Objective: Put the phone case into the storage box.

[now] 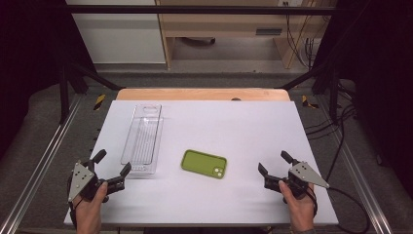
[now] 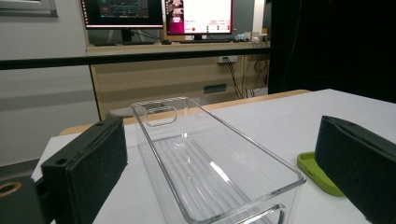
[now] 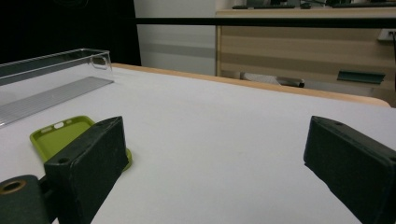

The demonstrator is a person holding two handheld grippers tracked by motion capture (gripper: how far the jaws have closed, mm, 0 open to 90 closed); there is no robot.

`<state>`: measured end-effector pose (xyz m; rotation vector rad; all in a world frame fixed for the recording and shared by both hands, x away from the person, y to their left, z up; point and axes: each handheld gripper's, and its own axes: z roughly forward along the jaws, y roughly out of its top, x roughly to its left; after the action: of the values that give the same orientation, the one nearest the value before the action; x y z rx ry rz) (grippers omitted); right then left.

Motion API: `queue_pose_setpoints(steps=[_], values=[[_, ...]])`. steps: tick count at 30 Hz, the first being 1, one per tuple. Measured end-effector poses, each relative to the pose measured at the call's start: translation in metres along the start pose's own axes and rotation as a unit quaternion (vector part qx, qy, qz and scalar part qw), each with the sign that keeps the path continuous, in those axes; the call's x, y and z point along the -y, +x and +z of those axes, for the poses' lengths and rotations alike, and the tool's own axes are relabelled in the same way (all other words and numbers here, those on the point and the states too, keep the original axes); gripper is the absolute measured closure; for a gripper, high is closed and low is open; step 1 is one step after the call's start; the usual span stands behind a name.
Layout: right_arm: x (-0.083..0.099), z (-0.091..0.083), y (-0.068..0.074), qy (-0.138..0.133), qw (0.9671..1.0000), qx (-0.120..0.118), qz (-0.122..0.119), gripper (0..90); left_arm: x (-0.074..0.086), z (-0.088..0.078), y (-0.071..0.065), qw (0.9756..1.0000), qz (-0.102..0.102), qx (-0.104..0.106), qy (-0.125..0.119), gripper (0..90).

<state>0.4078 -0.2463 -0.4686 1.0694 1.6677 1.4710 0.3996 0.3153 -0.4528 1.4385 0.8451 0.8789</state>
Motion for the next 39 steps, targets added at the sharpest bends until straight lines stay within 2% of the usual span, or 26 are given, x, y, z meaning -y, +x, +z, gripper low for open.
queue_pose_setpoints(steps=[9, 17, 29, 39], values=[[-0.009, 0.0, 0.006, 0.034, 0.9994, 0.002, 0.005, 5.6, 0.001, -0.001, -0.001, 1.0, -0.005, 0.002, 0.003, 2.2], [-0.035, 0.01, 0.024, 0.087, 0.9951, -0.022, -0.043, 5.9, 0.001, -0.001, -0.001, 1.0, -0.006, 0.004, 0.006, 2.2], [-0.06, 0.021, 0.04, 0.105, 0.9903, -0.048, -0.077, 6.8, 0.002, -0.002, 0.0, 0.9999, -0.009, 0.001, 0.008, 2.2], [-0.066, 0.028, 0.048, 0.119, 0.9863, -0.065, -0.094, 7.0, 0.002, -0.001, 0.001, 0.9999, -0.01, 0.0, 0.01, 2.2]])
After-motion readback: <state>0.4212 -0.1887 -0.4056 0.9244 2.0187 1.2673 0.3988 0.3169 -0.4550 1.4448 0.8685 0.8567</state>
